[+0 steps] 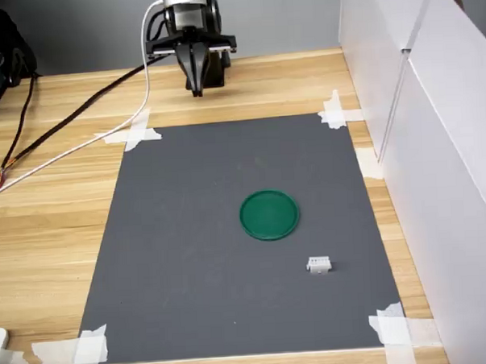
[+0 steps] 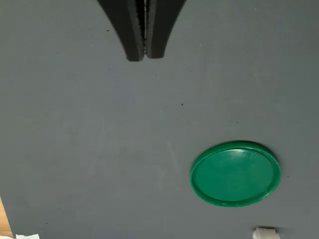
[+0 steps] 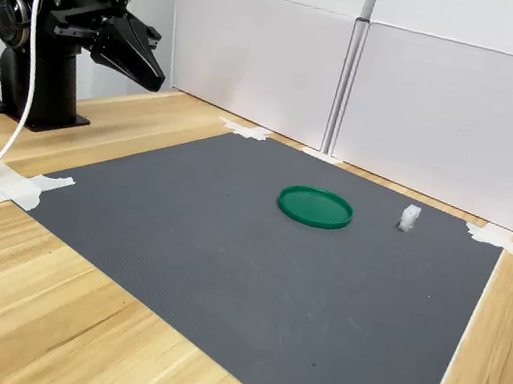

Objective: Grasp a white terminal and put it in the green lid.

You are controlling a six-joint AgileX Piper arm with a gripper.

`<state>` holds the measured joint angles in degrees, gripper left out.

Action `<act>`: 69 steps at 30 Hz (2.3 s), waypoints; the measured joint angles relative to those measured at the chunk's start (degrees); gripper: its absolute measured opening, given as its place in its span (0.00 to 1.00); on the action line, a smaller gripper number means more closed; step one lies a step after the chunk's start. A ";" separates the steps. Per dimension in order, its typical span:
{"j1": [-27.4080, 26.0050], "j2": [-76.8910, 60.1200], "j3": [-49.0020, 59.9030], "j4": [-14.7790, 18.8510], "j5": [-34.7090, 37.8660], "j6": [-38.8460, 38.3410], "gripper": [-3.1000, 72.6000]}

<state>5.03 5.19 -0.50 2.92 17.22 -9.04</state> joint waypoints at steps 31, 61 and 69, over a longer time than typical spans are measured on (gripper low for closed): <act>0.00 18.91 -19.74 0.00 10.75 0.00 0.01; 0.00 73.84 -71.62 7.41 28.22 -30.12 0.01; 0.00 82.83 -81.38 14.69 40.48 -44.40 0.04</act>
<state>5.03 88.02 -81.88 17.61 57.70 -53.45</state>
